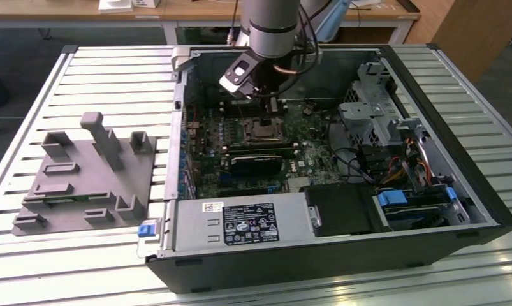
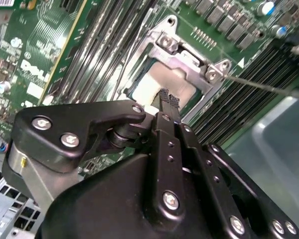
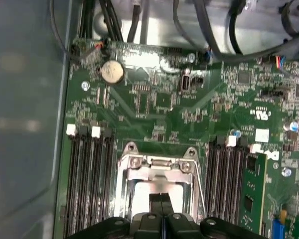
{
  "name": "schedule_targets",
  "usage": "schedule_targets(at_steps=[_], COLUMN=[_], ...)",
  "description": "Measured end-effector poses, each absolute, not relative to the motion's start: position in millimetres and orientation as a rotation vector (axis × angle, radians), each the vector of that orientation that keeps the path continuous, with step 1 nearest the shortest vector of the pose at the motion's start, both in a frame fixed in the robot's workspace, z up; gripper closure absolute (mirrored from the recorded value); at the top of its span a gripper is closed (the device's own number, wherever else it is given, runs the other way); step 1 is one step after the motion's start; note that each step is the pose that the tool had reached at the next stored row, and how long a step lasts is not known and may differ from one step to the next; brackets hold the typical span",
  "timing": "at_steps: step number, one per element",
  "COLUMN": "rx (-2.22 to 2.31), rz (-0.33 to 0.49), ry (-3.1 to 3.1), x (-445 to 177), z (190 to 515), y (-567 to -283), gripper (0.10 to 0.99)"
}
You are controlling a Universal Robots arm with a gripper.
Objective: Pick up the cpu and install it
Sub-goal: 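Close the cpu cover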
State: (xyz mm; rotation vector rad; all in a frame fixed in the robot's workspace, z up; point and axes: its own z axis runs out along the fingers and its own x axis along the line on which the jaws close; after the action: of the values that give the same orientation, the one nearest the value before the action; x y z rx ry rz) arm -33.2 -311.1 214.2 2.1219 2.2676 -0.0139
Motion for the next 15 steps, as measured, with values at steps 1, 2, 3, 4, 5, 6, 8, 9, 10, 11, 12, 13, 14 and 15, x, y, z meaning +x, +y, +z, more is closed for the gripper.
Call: schedule_targets(at_steps=[1, 2, 3, 4, 5, 6, 8, 9, 10, 11, 12, 13, 14, 15], rx=[2.122, 2.122, 2.122, 2.122, 2.122, 2.122, 2.121, 2.121, 2.121, 2.121, 2.121, 2.121, 2.121, 2.121], rz=[-0.014, -0.014, -0.014, -0.014, -0.014, -0.014, -0.014, -0.014, -0.014, -0.014, -0.014, -0.014, -0.014, -0.014], ry=[2.268, 2.268, 2.268, 2.268, 2.268, 2.268, 2.268, 2.268, 2.268, 2.268, 2.268, 2.268, 2.268, 2.268], x=[-35, -36, -38, -39, -41, -43, -46, -47, -49, -50, -51, -51, -52, -53], z=[214, 213, 213, 212, 212, 211, 211, 210, 210, 209, 209, 209, 208, 208], y=[-311, -311, -311, -311, -311, -311, -311, -311, -311, -311, -311, -311, -311, -311], gripper=[0.98, 0.98, 0.98, 0.98, 0.98, 0.98, 0.98, 0.98, 0.98, 0.98, 0.98, 0.98, 0.98, 0.98])
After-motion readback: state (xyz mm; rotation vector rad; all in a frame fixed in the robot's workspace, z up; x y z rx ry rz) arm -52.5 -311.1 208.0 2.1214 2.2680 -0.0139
